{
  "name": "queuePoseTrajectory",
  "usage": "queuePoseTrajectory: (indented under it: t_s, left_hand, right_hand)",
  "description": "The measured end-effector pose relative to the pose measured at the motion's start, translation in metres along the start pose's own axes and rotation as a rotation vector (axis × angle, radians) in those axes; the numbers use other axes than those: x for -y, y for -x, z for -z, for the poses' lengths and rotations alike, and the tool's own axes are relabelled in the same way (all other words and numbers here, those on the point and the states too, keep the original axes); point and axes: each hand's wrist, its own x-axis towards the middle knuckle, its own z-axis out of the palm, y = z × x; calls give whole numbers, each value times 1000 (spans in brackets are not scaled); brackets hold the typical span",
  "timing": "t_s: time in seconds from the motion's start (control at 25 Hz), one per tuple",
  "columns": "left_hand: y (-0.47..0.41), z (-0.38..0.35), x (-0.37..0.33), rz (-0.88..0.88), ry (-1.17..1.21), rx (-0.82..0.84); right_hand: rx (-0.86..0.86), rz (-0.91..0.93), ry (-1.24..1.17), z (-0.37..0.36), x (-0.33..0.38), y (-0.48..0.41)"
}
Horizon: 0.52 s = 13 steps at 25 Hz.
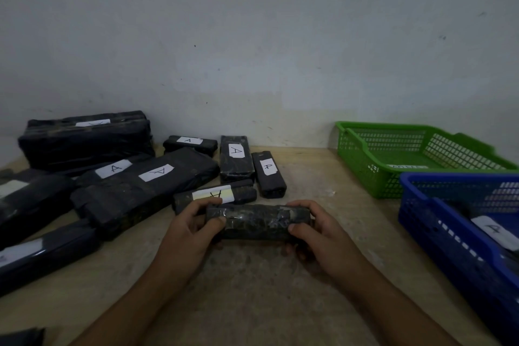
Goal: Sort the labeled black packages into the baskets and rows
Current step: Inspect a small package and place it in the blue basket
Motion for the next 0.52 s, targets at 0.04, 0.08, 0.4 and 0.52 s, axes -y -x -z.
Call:
queuePoseTrajectory:
  t_s: [0.04, 0.08, 0.4, 0.52]
  left_hand:
    - [-1, 0, 1, 4, 13, 3]
    - [-1, 0, 1, 10, 32, 2]
    - [1, 2, 3, -26, -57, 43]
    - [3, 1, 1, -64, -103, 32]
  right_hand:
    - [-2, 12, -4, 1, -1, -1]
    - [-5, 24, -12, 1, -2, -1]
    - [7, -46, -71, 1, 2, 2]
    - [-20, -78, -128, -1, 2, 1]
